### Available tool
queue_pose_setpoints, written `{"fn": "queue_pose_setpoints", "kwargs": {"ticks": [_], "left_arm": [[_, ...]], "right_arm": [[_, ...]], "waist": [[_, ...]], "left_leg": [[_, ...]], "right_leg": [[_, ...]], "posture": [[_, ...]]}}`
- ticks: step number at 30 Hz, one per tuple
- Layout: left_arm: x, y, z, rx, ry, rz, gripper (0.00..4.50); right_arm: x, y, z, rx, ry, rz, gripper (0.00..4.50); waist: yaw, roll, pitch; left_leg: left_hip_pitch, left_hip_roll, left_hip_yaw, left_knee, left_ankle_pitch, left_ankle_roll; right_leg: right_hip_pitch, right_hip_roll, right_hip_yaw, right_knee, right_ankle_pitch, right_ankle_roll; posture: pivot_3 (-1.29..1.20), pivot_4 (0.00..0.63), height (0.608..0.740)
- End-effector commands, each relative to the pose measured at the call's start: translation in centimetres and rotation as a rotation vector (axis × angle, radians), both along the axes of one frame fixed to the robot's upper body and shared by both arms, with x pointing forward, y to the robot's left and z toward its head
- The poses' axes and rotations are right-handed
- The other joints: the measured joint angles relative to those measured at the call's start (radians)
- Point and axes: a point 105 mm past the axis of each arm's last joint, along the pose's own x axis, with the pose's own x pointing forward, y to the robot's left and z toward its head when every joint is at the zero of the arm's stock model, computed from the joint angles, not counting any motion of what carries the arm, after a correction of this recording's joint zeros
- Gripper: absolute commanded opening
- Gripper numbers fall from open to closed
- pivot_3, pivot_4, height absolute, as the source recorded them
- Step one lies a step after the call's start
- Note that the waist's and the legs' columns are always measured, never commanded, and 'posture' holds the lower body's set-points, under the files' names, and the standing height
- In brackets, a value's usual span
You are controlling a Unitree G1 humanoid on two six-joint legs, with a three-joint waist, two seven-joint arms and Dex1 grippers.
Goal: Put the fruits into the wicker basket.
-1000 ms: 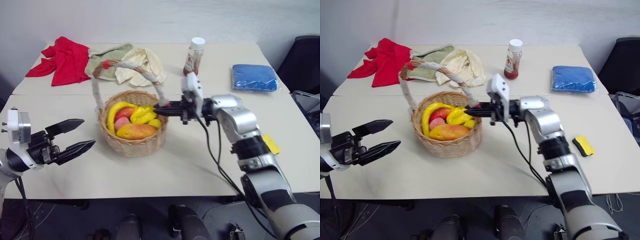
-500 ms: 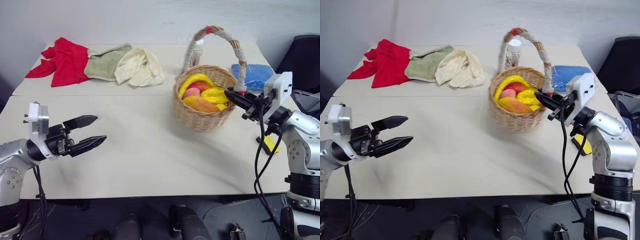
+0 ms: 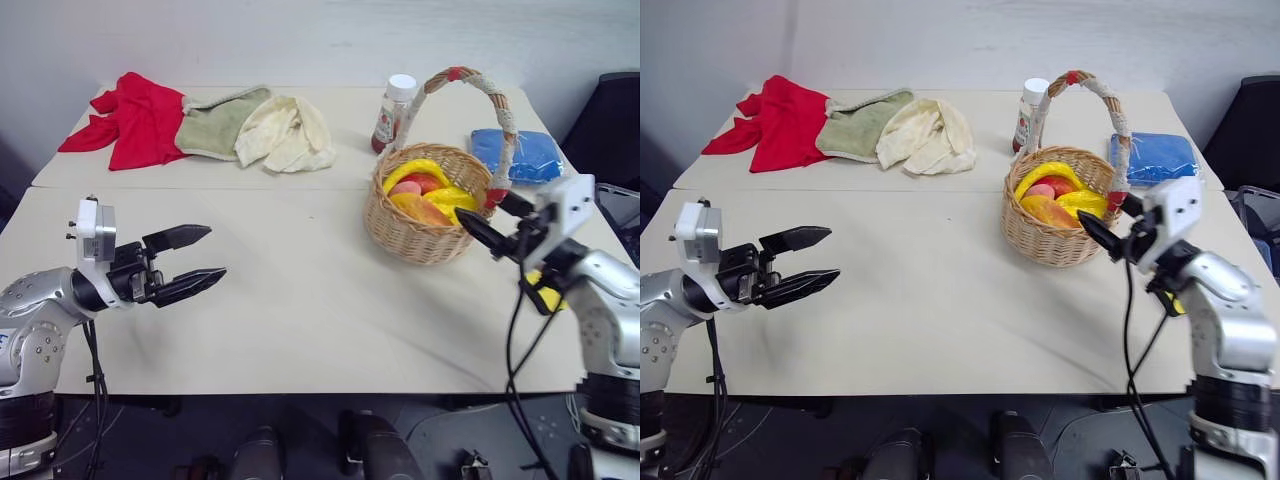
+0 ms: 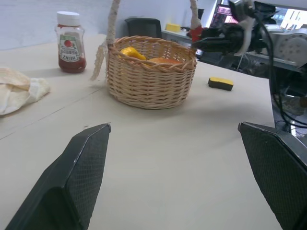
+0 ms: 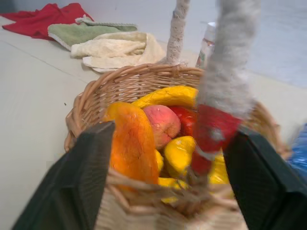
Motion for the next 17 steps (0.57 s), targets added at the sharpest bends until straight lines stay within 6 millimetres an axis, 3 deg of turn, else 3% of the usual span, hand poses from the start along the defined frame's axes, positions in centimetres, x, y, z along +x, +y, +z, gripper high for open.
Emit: {"fn": "queue_pose_setpoints", "kwargs": {"ticks": [1, 6, 9, 13, 17], "left_arm": [[-0.9, 1.6, -0.8, 0.114, -0.009, 0.029, 4.5], [-2.5, 3.8, -4.3, 0.313, 0.029, 0.05, 4.5], [-2.8, 4.4, -5.9, 0.354, -0.018, 0.101, 4.5], [-3.9, 4.4, -7.0, 0.362, -0.021, 0.141, 4.5], [-4.9, 4.3, -7.0, 0.37, -0.058, 0.183, 4.5]], "right_arm": [[-3.4, -0.1, 0.7, -0.172, -0.02, 0.133, 4.49], [-6.7, 2.5, -5.2, -0.297, 0.178, 0.462, 4.49], [-6.8, 5.1, -7.8, -0.319, 0.187, 0.625, 4.49], [-6.1, 8.7, -9.3, -0.332, 0.07, 0.755, 4.49], [-5.6, 10.5, -10.2, -0.335, -0.009, 0.799, 4.49]], "waist": [[-0.001, 0.0, 0.0], [-0.015, -0.001, 0.0], [-0.018, -0.001, 0.0], [-0.014, -0.001, 0.0], [-0.006, -0.001, 0.0]], "left_leg": [[0.0, 0.0, 0.001, 0.0, 0.0, 0.001], [0.002, 0.002, 0.001, 0.0, -0.001, 0.001], [0.004, 0.002, 0.002, -0.001, -0.001, 0.001], [0.003, 0.002, 0.001, 0.0, -0.001, 0.001], [0.002, 0.002, 0.0, 0.0, -0.002, 0.0]], "right_leg": [[0.001, 0.0, 0.0, -0.001, 0.0, 0.0], [0.002, 0.002, 0.001, -0.004, 0.001, -0.001], [0.002, 0.003, 0.003, -0.004, 0.002, -0.002], [0.001, 0.003, 0.003, -0.004, 0.002, -0.002], [0.001, 0.003, 0.002, -0.004, 0.002, -0.002]], "posture": [[0.0, 0.15, 0.74], [0.0, 0.15, 0.74], [0.0, 0.15, 0.74], [0.0, 0.15, 0.74], [0.0, 0.15, 0.74]]}}
